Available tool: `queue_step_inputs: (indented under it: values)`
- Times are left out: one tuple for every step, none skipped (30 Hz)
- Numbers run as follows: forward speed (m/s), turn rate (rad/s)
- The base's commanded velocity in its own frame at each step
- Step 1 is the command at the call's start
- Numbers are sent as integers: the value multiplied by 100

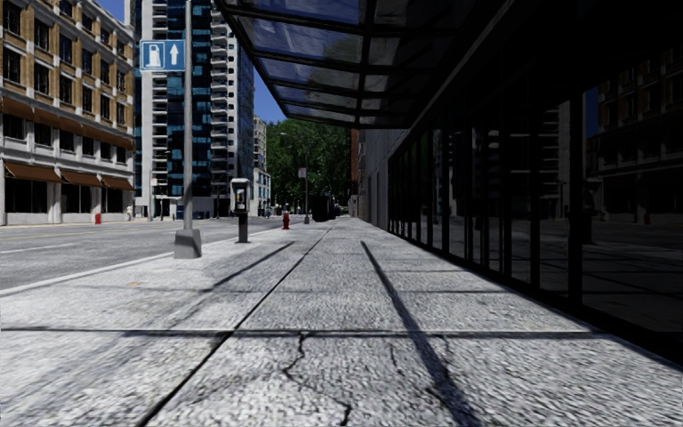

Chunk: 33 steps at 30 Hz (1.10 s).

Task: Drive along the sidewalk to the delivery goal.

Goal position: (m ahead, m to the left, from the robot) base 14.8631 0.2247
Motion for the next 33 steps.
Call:
queue_step_inputs:
  values:
    - [200,0]
    - [200,0]
    - [200,0]
    - [200,0]
    - [200,0]
    - [200,0]
    - [200,0]
    - [200,0]
    - [200,0]
    - [200,0]
    - [200,0]
    - [200,0]
    - [200,0]
    - [200,0]
    - [200,0]
    - [200,0]
    - [200,0]
    - [200,0]
    - [200,0]
    - [200,0]
    - [200,0]
    - [200,0]
    - [200,0]
    - [200,0]
    - [200,0]
    - [200,0]
    - [200,0]
    - [200,0]
    - [200,0]
    - [200,0]
    - [200,0]
    - [200,0]
    - [200,0]
